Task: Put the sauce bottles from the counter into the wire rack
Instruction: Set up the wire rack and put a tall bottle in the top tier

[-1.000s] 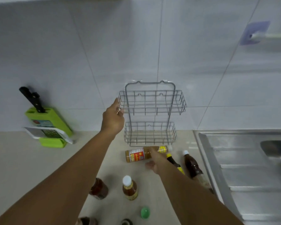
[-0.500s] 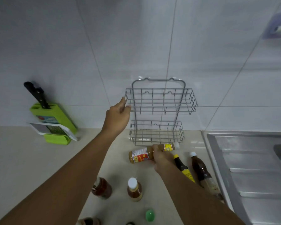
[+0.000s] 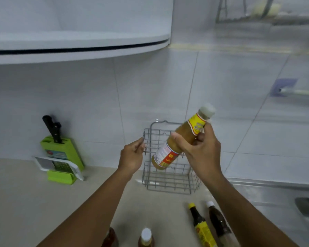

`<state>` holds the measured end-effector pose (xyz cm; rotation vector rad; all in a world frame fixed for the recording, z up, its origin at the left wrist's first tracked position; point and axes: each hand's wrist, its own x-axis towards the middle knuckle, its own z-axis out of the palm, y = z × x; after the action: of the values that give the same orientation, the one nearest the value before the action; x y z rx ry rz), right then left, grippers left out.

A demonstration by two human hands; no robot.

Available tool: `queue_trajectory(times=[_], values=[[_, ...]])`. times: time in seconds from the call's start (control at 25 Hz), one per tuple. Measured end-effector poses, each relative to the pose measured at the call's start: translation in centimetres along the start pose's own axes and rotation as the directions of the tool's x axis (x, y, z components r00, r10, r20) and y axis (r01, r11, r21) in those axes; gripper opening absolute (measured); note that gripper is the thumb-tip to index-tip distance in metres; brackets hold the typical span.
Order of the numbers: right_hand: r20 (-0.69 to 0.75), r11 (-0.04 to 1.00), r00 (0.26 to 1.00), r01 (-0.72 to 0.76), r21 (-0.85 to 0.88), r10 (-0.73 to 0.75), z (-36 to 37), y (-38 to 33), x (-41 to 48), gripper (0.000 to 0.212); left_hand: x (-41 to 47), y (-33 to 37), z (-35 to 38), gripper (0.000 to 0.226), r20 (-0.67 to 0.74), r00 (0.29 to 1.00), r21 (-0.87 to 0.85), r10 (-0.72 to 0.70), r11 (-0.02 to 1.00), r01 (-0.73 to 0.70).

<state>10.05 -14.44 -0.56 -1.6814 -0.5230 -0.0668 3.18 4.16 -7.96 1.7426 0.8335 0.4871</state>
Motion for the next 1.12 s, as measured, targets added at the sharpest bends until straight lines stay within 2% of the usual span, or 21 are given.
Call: queue_trajectory(times=[0.16,0.4,0.52,0.76,1.12], values=[[0.013,0.969,0.986,0.166,-0.183,-0.166,2.8,-3.8,4.6,0.070,-0.1,0.1,-0.1,0.038,-0.013,1.000,0.016,0.021,1.000,-0.020],[0.153,0.901,0.978,0.190,-0.389,-0.140,7.8,-1.9,6.8,0.076,-0.1,0.1,-0.3,0.040,0.018,0.998,0.016,0.055,0.998,-0.056],[0.176,0.868,0.976,0.198,-0.456,-0.130,9.1,-1.0,6.5,0.077,-0.1,0.2,-0.5,0.039,0.038,0.996,0.020,0.082,0.996,-0.083],[0.210,0.800,0.966,0.244,-0.548,-0.151,10.8,-0.1,6.4,0.077,0.0,0.0,-0.6,0.039,0.056,0.994,0.005,0.097,0.995,-0.097],[0.233,0.779,0.966,0.232,-0.583,-0.113,11.0,0.6,6.2,0.082,-0.2,-0.1,-0.7,0.039,0.081,0.992,0.008,0.094,0.995,-0.095]])
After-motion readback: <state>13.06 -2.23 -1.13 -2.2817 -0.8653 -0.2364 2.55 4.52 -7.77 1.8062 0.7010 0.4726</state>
